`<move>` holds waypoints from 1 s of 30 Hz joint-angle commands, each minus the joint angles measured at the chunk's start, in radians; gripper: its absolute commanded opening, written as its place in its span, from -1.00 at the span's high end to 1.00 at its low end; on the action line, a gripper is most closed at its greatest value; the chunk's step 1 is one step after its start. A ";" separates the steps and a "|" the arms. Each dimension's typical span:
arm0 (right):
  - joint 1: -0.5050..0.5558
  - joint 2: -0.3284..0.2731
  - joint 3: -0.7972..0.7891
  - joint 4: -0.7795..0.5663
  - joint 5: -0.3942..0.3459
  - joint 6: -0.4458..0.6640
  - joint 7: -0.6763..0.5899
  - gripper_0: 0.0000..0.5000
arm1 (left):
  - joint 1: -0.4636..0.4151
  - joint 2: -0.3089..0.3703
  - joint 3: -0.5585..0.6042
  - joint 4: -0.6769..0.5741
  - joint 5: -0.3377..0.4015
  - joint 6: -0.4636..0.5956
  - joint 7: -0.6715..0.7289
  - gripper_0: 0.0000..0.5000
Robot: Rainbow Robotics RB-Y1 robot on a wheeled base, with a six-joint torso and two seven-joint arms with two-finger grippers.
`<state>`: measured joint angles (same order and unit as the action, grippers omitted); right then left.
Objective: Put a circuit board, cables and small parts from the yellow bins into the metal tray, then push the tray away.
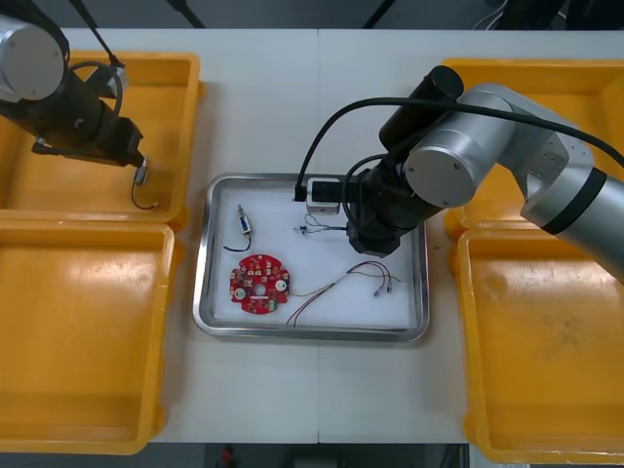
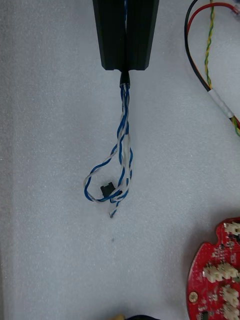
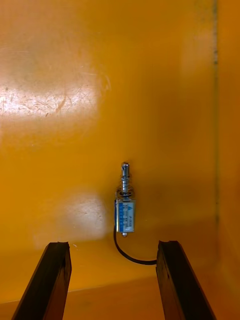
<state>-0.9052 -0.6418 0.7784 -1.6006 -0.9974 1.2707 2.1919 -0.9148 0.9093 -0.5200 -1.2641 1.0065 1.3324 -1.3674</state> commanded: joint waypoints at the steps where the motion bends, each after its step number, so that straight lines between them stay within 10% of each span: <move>1: -0.066 0.024 0.032 0.027 0.016 -0.011 0.043 1.00 | 0.002 -0.010 -0.011 -0.020 -0.075 -0.010 0.021 -1.00; 11: -0.066 0.014 0.039 0.031 0.029 0.012 0.019 0.92 | 0.002 -0.050 -0.044 0.051 -0.103 -0.111 0.025 -1.00; 12: -0.066 0.013 0.039 0.031 0.031 0.012 0.019 0.16 | 0.002 -0.050 -0.058 0.054 -0.103 -0.133 0.028 -1.00; 14: -0.066 0.007 0.038 0.030 0.036 0.004 0.019 -0.75 | 0.002 -0.049 -0.081 0.060 -0.103 -0.162 0.034 -1.00; 16: -0.066 0.002 0.036 0.024 0.045 -0.004 0.025 -1.00 | 0.002 -0.050 -0.095 0.065 -0.101 -0.168 0.039 -1.00; 30: -0.066 -0.036 -0.062 -0.035 -0.036 0.039 0.003 -1.00 | 0.002 -0.049 -0.167 0.075 -0.072 -0.168 0.053 -1.00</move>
<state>-0.9317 -0.6386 0.8031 -1.5713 -0.9762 1.2730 2.2016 -0.9140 0.8675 -0.6548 -1.1907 0.9256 1.1749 -1.3673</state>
